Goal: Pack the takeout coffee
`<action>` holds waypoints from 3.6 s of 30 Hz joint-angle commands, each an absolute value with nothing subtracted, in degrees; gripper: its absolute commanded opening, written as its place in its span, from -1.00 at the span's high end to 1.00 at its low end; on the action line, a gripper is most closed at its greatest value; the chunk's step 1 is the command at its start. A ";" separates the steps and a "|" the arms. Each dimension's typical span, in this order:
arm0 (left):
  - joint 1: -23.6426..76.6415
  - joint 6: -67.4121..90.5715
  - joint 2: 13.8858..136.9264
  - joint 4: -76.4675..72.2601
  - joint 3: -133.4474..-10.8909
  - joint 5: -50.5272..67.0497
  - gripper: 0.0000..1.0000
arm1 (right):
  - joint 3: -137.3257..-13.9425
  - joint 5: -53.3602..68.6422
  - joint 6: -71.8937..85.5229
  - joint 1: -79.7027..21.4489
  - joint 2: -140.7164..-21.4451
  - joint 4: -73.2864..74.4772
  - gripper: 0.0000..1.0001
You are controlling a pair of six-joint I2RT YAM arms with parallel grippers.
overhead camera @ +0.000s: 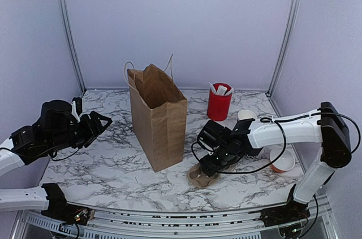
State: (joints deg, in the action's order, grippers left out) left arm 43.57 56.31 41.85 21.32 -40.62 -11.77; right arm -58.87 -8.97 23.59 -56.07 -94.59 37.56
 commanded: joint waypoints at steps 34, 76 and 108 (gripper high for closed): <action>43.07 56.17 42.44 21.86 -40.05 -11.04 -0.43 | -58.55 -7.95 21.88 -55.72 -97.28 36.55 -0.05; 40.77 46.89 57.80 25.67 -70.06 -0.62 -0.22 | -73.35 -12.03 17.00 -53.59 -76.09 48.25 0.22; 31.56 18.37 89.24 36.39 -110.31 17.01 1.00 | -94.95 -7.58 5.13 -43.51 -79.74 44.62 0.22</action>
